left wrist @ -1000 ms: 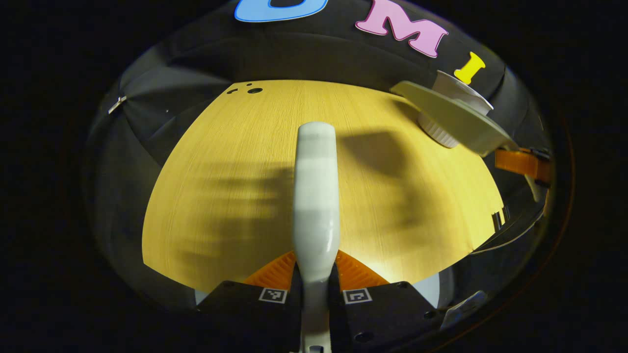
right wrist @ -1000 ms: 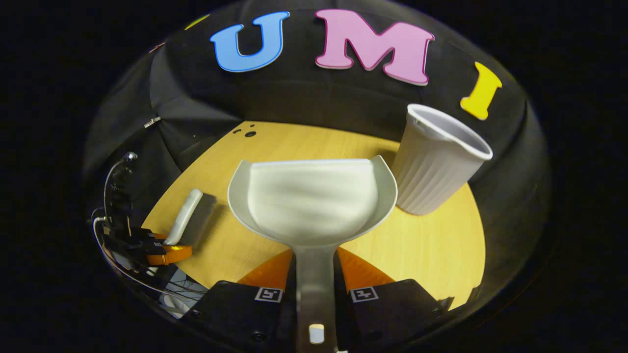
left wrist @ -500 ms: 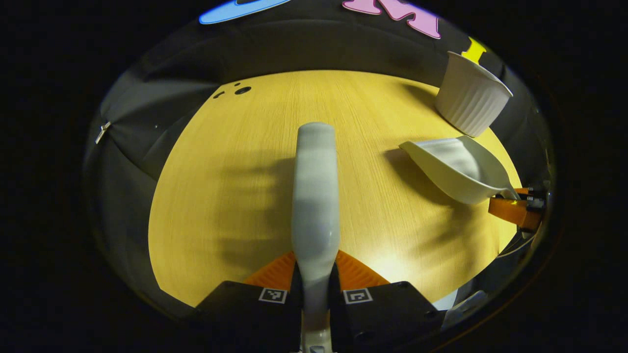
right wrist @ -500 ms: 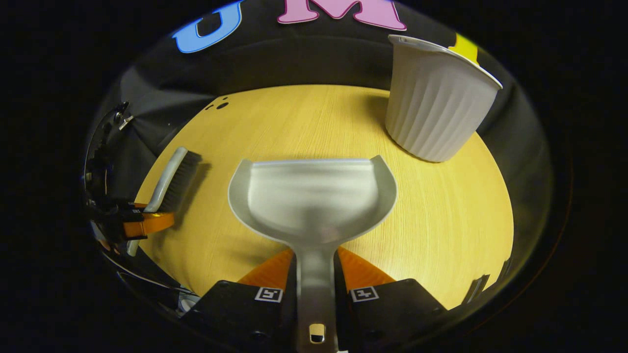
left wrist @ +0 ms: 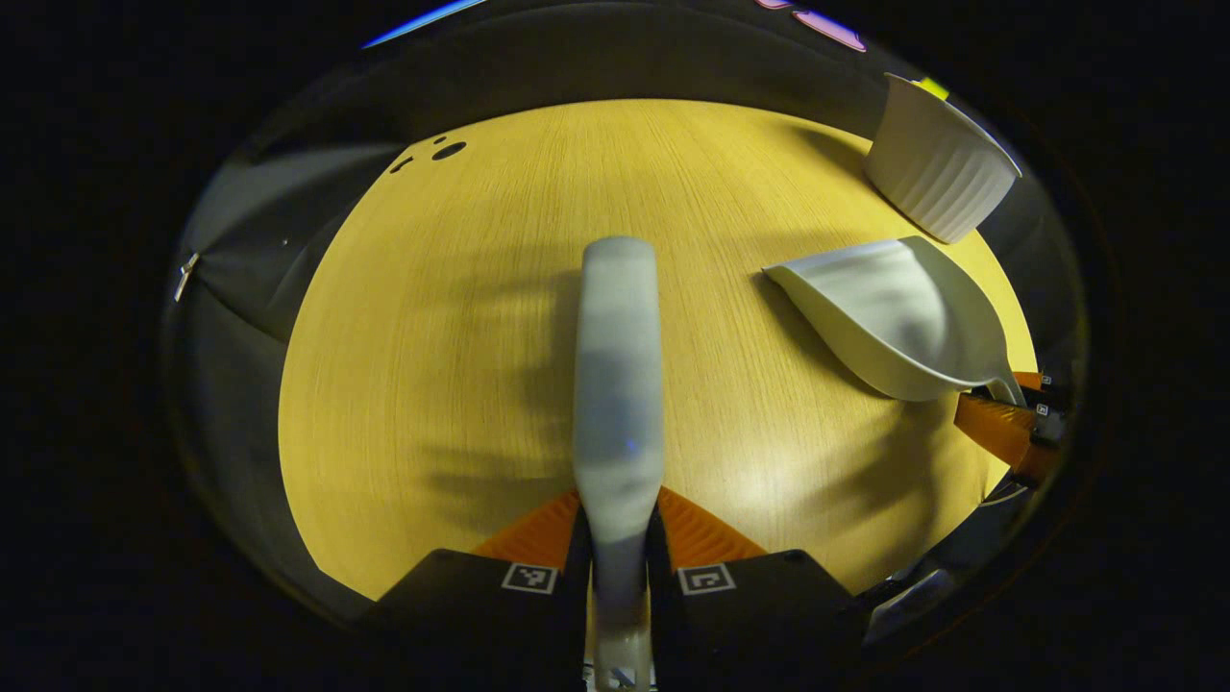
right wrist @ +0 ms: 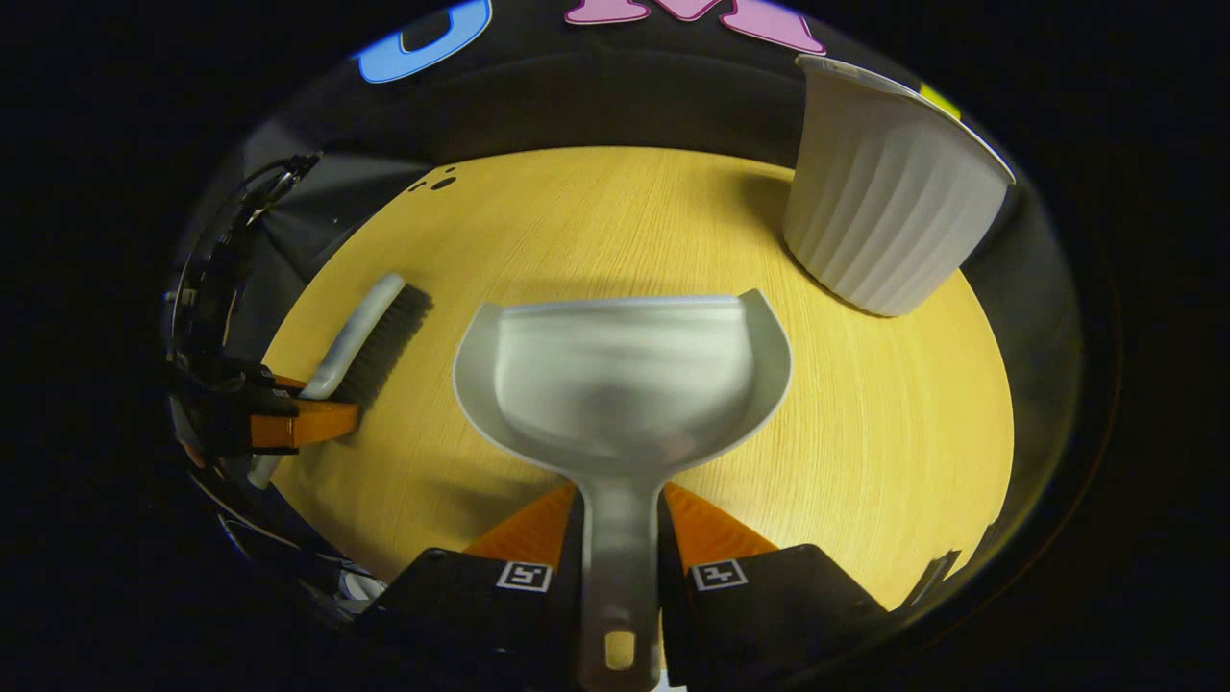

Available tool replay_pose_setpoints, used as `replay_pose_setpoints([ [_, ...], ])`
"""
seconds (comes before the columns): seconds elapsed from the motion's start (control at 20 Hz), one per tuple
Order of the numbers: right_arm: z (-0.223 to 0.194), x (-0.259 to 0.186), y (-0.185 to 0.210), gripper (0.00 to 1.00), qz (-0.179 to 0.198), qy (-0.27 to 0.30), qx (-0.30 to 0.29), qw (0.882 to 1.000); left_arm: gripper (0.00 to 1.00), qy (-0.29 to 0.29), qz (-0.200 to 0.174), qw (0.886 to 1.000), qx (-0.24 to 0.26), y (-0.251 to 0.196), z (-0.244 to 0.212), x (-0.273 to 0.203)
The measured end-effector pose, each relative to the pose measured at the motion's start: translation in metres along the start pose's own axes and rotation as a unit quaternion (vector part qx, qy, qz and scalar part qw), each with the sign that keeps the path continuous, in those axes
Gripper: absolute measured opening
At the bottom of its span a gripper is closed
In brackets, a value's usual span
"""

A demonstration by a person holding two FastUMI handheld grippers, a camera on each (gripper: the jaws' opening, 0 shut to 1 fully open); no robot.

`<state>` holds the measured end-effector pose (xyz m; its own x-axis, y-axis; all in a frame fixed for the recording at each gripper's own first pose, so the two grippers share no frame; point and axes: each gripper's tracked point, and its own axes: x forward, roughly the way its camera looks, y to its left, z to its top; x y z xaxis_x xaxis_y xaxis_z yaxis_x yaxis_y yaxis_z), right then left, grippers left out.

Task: Pick up the small broom and dustpan from the desktop, sweep the trash into the dustpan with the broom, and then empty the trash into the garbage bin.

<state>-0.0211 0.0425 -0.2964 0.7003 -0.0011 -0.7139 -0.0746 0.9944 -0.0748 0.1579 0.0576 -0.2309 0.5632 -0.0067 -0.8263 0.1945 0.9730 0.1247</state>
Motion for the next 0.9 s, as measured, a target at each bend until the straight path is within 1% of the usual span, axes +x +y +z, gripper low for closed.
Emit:
replay_pose_setpoints([
  [0.05,-0.002,0.000,0.000,0.41,0.002,0.008,-0.002,1.000,0.34,-0.003,0.003,1.000,0.003,0.000,0.002,-0.001],
  [0.1,-0.001,0.001,0.003,0.45,0.013,0.005,-0.001,1.000,0.36,-0.009,0.002,1.000,0.004,-0.002,0.004,-0.005],
  [0.15,0.002,-0.002,0.007,0.53,0.024,0.002,0.001,1.000,0.37,-0.019,0.000,1.000,0.000,-0.003,0.007,-0.010],
  [0.2,0.007,-0.007,0.009,0.63,0.034,-0.005,0.004,0.999,0.53,-0.030,-0.002,1.000,-0.008,-0.005,0.009,-0.015],
  [0.3,0.013,-0.018,0.005,0.99,0.036,-0.018,0.001,0.999,0.83,-0.046,-0.013,0.998,-0.029,-0.010,0.013,-0.032],
  [0.35,0.020,-0.027,0.003,0.98,0.038,-0.029,0.000,0.999,0.98,-0.061,-0.018,0.997,-0.039,-0.012,0.015,-0.043],
  [0.4,0.030,-0.041,0.003,0.99,0.039,-0.050,0.001,0.998,0.95,-0.080,-0.020,0.996,-0.047,-0.014,0.019,-0.057],
  [0.45,0.042,-0.056,0.001,0.99,0.038,-0.074,0.000,0.997,0.95,-0.105,-0.020,0.993,-0.053,-0.016,0.025,-0.074],
  [0.5,0.054,-0.075,-0.002,0.99,0.031,-0.105,0.001,0.994,0.96,-0.138,-0.016,0.989,-0.058,-0.018,0.033,-0.094],
  [0.55,0.069,-0.095,-0.007,0.99,0.024,-0.144,0.003,0.989,0.95,-0.182,-0.017,0.981,-0.062,-0.021,0.044,-0.115],
  [0.6,0.084,-0.115,-0.012,0.99,0.016,-0.184,0.007,0.983,0.96,-0.228,-0.019,0.972,-0.059,-0.025,0.054,-0.140],
  [0.7,0.110,-0.162,-0.020,1.00,0.000,-0.253,0.025,0.967,0.96,-0.314,0.002,0.949,-0.043,-0.029,0.072,-0.195],
  [0.75,0.121,-0.191,-0.025,0.99,-0.010,-0.291,0.034,0.956,0.96,-0.352,0.013,0.935,-0.033,-0.029,0.076,-0.226],
  [0.85,0.131,-0.242,-0.031,0.99,-0.036,-0.356,0.027,0.933,0.96,-0.411,0.021,0.911,-0.010,-0.038,0.079,-0.280],
  [0.9,0.134,-0.259,-0.037,0.99,-0.060,-0.375,0.022,0.925,0.96,-0.430,0.022,0.903,-0.001,-0.043,0.078,-0.301],
])
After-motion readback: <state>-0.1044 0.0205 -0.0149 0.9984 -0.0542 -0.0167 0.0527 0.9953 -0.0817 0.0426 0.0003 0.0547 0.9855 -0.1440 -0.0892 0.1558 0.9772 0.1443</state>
